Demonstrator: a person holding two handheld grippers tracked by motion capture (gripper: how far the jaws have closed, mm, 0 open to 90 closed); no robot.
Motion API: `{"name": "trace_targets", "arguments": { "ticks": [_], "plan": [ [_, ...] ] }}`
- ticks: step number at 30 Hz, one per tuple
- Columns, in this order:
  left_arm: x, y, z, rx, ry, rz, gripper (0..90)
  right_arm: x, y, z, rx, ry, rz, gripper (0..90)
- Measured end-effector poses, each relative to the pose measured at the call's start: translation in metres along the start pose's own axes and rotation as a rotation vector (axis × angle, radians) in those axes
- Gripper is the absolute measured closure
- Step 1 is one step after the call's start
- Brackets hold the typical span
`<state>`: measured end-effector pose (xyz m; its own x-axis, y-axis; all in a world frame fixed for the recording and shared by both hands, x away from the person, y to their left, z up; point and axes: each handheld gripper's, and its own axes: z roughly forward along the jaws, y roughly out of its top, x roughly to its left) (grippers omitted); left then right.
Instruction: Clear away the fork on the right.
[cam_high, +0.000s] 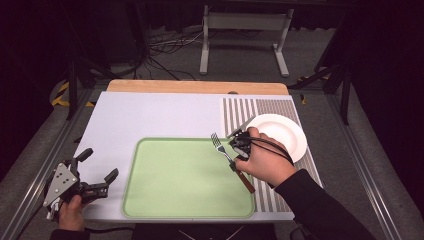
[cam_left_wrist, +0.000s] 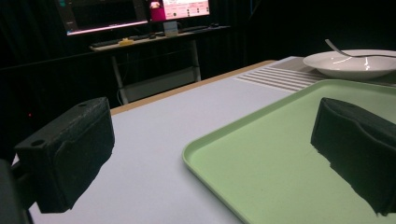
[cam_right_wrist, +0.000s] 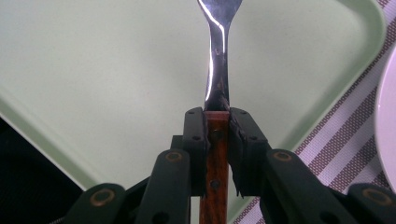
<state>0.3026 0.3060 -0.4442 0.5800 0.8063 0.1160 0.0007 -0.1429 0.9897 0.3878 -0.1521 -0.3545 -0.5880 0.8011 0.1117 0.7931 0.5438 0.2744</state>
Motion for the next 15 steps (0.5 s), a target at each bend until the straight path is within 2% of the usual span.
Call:
{"name": "trace_targets", "arguments": {
  "ticks": [3, 8, 15],
  "plan": [
    [0.000, 0.000, 0.000, -0.002, 0.001, -0.001, 0.3, -0.001, 0.000, 0.004, 0.005, 0.006, 0.026, 77.3],
    [0.000, 0.000, 0.000, 0.000, -0.001, -0.001, 0.3, -0.002, -0.001, 0.011, 0.016, -0.011, 0.083, 77.3],
    [0.001, 0.000, 0.000, -0.003, 0.001, 0.003, 0.3, 0.001, -0.001, 0.018, 0.027, -0.003, 0.075, 77.3]
  ]
}}
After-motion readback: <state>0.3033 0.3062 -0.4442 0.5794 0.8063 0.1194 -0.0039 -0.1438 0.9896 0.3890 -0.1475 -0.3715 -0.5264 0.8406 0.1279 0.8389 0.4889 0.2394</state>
